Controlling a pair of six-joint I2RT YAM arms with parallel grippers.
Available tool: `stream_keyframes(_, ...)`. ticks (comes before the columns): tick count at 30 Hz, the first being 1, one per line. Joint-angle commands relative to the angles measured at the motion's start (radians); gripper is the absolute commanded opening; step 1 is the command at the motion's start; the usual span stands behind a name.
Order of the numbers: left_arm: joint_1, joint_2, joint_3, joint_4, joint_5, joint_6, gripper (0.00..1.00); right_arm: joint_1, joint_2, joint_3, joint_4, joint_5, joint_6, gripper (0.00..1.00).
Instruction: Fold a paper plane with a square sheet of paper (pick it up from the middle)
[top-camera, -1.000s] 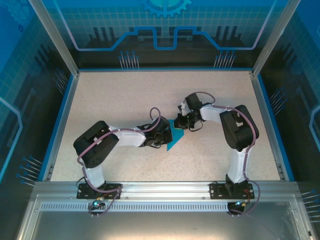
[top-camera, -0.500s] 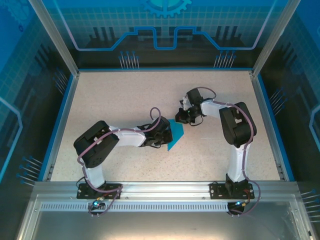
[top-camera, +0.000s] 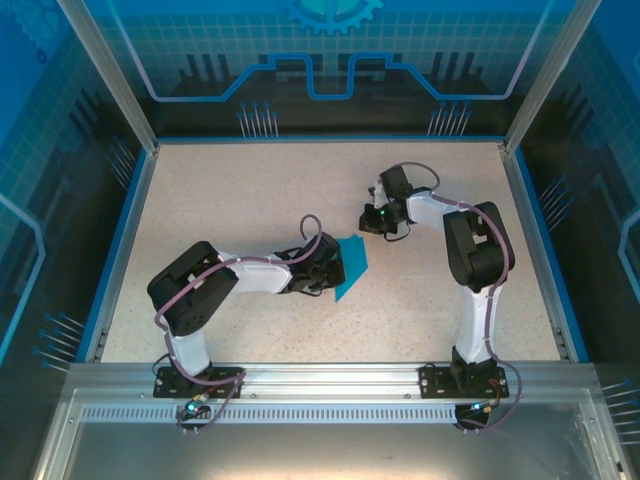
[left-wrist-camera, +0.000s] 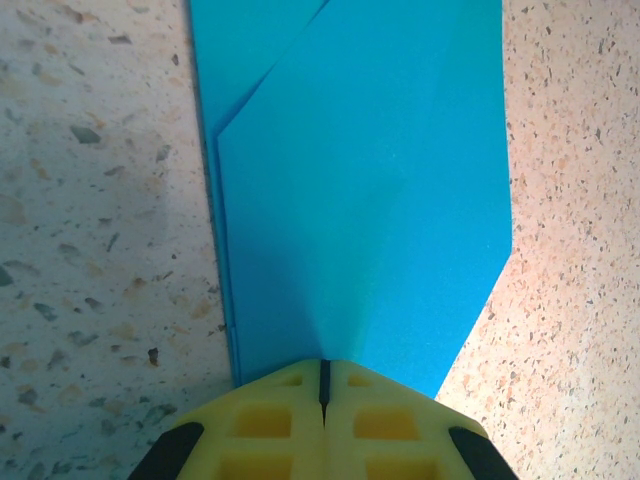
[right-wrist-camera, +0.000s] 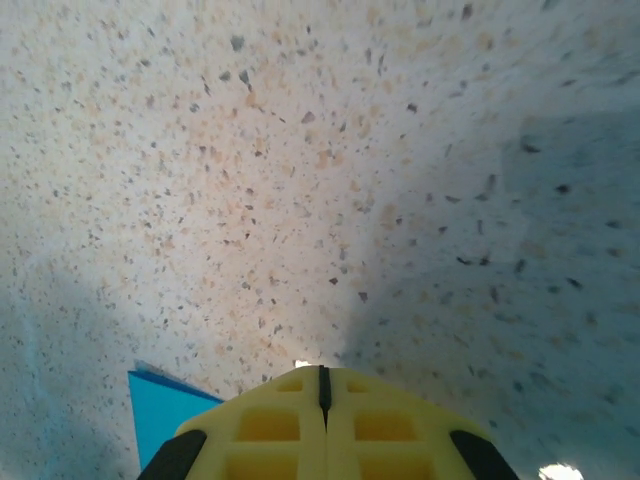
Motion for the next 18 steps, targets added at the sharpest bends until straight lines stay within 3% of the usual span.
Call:
stream_keyframes(1,-0.008,0.052,-0.034,-0.226,0.027,0.024,0.00,0.009,-0.161,-0.059,0.000,0.043,-0.013,0.05)
stream_keyframes(6,-0.006,-0.023,-0.003,-0.205,0.047,0.036,0.00,0.058,-0.258,-0.205,0.037,0.017,0.032,0.07)
stream_keyframes(13,-0.005,-0.180,0.015,-0.153,-0.019,0.031,0.22,0.087,-0.337,-0.334,0.076,-0.040,0.097,0.10)
stream_keyframes(18,0.004,-0.191,-0.031,-0.082,-0.067,0.006,0.21,0.100,-0.356,-0.378,0.093,-0.064,0.112,0.12)
